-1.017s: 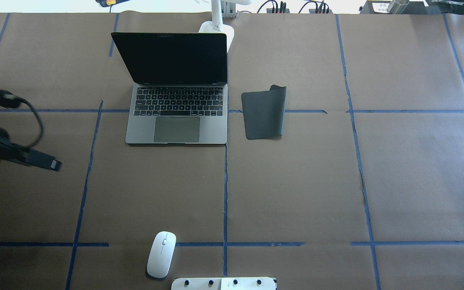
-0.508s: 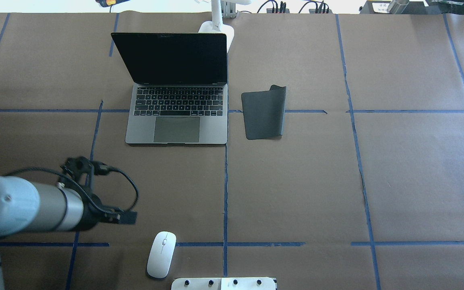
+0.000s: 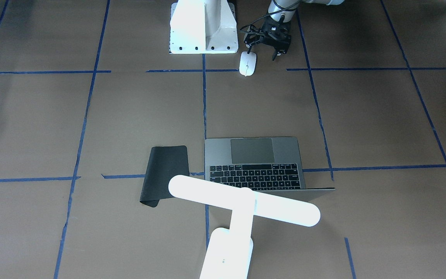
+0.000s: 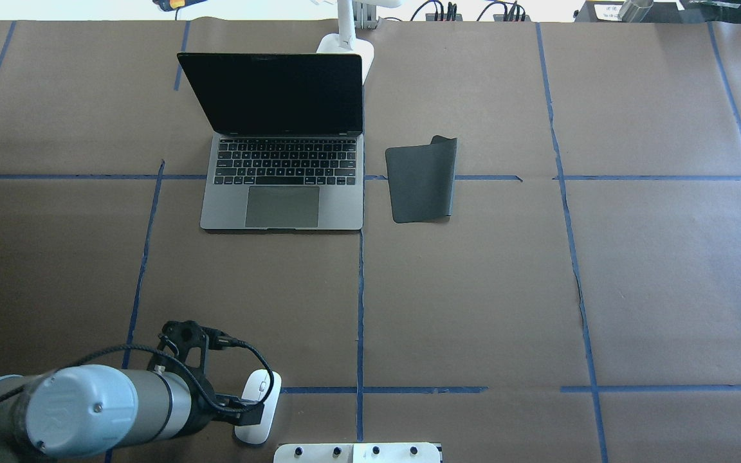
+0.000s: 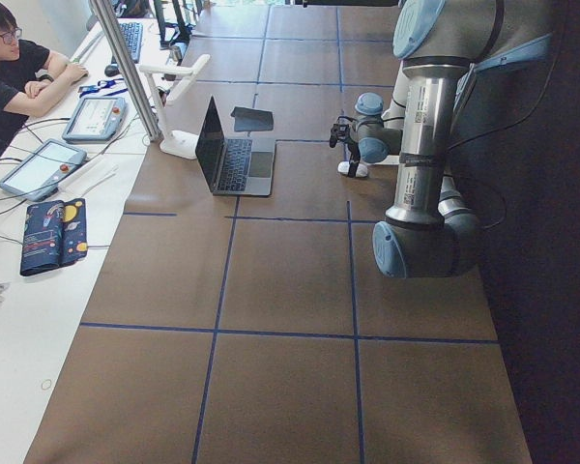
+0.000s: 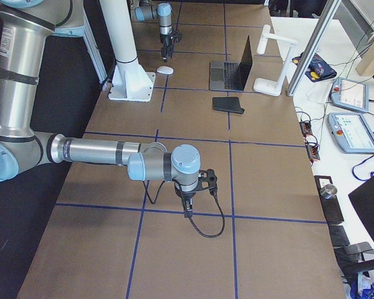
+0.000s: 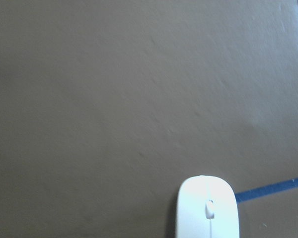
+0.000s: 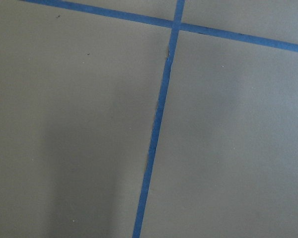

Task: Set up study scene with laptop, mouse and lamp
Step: 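Reach the left gripper to the white mouse and grasp it, then carry the white mouse with the left gripper over the mouse pad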

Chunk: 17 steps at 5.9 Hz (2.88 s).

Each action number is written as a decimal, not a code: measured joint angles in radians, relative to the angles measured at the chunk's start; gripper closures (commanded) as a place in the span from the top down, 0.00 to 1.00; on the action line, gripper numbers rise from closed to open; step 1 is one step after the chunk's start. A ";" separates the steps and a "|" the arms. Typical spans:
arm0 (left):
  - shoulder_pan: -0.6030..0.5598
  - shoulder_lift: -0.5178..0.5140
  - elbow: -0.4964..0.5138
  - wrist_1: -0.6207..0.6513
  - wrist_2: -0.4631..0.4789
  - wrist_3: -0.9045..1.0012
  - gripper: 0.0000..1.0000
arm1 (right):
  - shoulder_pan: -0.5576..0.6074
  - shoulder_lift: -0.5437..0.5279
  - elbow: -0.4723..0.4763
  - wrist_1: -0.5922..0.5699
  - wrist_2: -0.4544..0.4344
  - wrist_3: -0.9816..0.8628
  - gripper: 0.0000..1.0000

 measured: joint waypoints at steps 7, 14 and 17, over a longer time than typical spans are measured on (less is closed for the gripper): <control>0.060 -0.146 0.118 0.132 0.037 -0.020 0.82 | 0.000 -0.006 -0.006 -0.002 0.026 0.000 1.00; -0.031 -0.197 0.093 0.135 0.030 -0.007 0.06 | 0.000 -0.002 -0.006 -0.002 0.026 0.002 1.00; -0.173 -0.466 0.242 0.232 0.008 0.066 0.07 | 0.000 -0.001 -0.010 -0.002 0.023 0.002 1.00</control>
